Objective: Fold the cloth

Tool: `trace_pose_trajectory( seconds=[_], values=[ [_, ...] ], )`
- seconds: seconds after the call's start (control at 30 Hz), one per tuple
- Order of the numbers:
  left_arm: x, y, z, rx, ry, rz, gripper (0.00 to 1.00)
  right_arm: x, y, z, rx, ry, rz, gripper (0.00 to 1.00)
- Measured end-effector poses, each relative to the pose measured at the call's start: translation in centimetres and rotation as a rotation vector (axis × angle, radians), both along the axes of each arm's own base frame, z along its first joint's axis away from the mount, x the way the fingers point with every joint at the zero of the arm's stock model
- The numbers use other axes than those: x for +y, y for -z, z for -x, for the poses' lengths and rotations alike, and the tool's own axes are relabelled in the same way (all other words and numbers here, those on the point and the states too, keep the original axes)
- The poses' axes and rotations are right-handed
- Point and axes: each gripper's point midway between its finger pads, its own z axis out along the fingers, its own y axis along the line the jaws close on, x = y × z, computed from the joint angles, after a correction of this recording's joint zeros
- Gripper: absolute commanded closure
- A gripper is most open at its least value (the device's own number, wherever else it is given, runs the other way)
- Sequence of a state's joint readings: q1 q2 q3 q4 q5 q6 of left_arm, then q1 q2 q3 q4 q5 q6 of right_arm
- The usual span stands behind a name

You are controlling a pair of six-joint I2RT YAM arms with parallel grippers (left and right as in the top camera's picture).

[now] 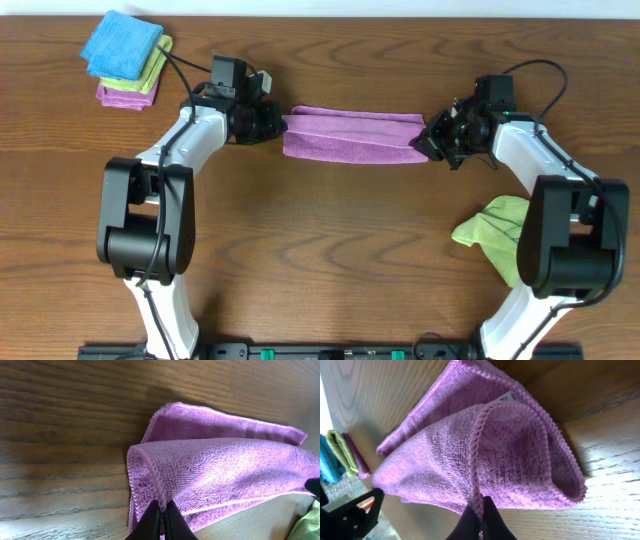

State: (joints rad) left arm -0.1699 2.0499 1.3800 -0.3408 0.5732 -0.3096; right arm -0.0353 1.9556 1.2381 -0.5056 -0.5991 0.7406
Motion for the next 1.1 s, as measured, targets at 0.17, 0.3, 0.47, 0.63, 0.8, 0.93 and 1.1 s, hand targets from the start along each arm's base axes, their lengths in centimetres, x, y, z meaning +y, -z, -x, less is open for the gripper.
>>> trace_pose_trajectory(
  seconds=[0.17,0.3,0.47,0.63,0.8,0.93,1.1],
  values=[
    [-0.6,0.2,0.6,0.018,0.015,-0.003,0.94,-0.4,0.2,-0.1,-0.001,0.006,0.025,0.98],
    [-1.3,0.4,1.3,0.036,0.033,-0.007,0.94,-0.8,0.4,-0.2,-0.003,0.013,0.051,0.98],
    [-2.3,0.5,2.0,0.051,0.057,-0.011,0.95,-1.6,0.6,-0.3,-0.003,0.030,0.069,0.98],
    [-2.4,0.7,2.2,0.054,0.061,-0.024,0.74,-1.9,0.7,-0.3,-0.002,0.037,0.075,0.53],
    [-1.7,0.7,2.0,0.058,0.048,-0.047,0.34,-1.6,0.2,-0.4,-0.017,0.014,0.039,0.31],
    [-0.5,-1.3,0.7,0.050,0.027,-0.045,0.15,-1.8,-1.5,-1.5,-0.079,-0.017,0.013,0.34],
    [0.0,-5.3,-1.1,-0.001,0.045,-0.054,0.64,-2.0,-5.8,-3.6,-0.226,-0.063,0.030,0.99]
  ],
)
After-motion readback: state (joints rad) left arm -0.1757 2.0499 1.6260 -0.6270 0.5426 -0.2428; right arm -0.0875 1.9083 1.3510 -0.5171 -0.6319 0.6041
